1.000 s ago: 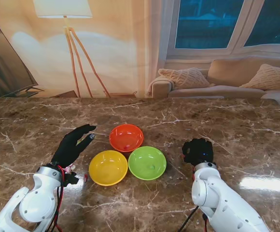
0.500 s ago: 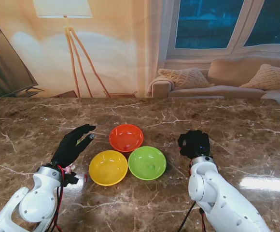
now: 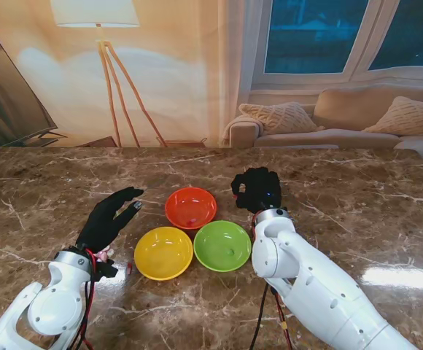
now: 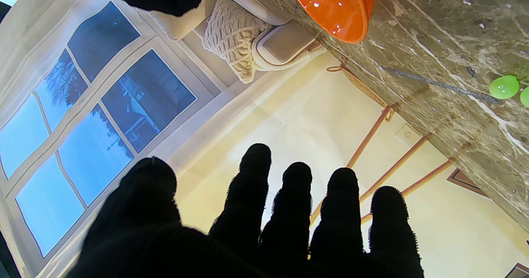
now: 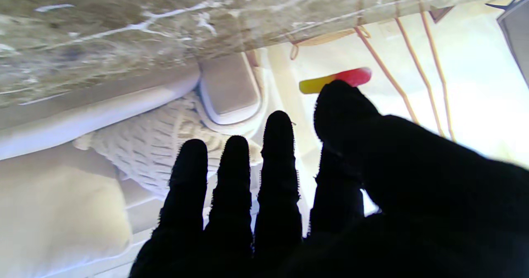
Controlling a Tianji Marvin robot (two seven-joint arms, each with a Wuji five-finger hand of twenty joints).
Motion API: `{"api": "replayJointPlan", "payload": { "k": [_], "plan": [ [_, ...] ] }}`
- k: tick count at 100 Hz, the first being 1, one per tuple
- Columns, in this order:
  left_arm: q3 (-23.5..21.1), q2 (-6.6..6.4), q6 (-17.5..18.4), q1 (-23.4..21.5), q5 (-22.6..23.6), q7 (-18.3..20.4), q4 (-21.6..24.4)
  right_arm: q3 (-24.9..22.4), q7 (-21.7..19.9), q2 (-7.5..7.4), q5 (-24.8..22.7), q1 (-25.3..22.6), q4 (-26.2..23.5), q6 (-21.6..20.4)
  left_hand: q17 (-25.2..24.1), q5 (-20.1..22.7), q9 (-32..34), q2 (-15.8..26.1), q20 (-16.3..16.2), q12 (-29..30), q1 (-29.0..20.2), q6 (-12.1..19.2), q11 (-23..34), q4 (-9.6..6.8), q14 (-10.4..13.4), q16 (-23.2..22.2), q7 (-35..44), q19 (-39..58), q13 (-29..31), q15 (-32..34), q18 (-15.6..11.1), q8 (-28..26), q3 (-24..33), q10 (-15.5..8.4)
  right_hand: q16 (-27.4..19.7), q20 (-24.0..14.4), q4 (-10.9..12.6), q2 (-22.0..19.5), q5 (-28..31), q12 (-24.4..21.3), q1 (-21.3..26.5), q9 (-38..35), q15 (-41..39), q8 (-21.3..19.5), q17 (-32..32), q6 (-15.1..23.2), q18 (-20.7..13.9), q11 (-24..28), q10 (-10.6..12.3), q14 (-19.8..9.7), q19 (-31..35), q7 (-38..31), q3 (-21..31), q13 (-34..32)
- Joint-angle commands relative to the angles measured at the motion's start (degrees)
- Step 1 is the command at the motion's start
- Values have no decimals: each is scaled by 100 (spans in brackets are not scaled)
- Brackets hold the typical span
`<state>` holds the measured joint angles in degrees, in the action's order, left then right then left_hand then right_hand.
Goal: Portion candies into small dishes
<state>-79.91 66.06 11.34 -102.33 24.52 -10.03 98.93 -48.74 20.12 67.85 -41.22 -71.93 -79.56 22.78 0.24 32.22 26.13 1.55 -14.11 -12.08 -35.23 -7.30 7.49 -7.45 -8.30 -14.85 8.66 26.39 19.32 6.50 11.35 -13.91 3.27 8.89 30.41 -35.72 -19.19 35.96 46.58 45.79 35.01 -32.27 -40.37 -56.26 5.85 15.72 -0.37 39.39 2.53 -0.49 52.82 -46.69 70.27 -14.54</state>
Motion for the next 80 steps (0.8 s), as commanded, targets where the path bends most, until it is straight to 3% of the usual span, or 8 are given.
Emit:
{"api": "replayJointPlan", "payload": {
  "k": [1,40,80],
  "plan": [
    [-2,-1,-39,-37,-5,-9,17,90,-69,196,84,137,-21,70,-95,5,7,30,59,-13,-16,103,-74,-28,99,86,-14,-143,-118,-120,48,-97,-142,67,43,-71,16,-240,396,77,122,-61,-38,-54,-21,151,-101,0,48,-382,103,-589,27,32],
    [-50,-1,-73,-56,-21,6,48,903,27,605,790,815,616,114,-92,6,13,32,56,-13,-22,98,-73,-28,103,86,-17,-137,-115,-118,26,-96,-139,65,47,-73,16,-233,385,67,118,-62,-36,-37,-20,152,-101,-27,60,-382,101,-608,31,31],
    [-72,-5,-64,-70,-26,28,61,1320,-73,851,1268,1081,1192,76,-94,6,20,39,54,-14,-17,98,-72,-27,95,86,-19,-134,-111,-117,36,-94,-142,72,48,-58,51,-183,375,49,160,-31,-30,41,-38,133,-75,-68,26,-376,61,-577,-37,30]
  ]
}}
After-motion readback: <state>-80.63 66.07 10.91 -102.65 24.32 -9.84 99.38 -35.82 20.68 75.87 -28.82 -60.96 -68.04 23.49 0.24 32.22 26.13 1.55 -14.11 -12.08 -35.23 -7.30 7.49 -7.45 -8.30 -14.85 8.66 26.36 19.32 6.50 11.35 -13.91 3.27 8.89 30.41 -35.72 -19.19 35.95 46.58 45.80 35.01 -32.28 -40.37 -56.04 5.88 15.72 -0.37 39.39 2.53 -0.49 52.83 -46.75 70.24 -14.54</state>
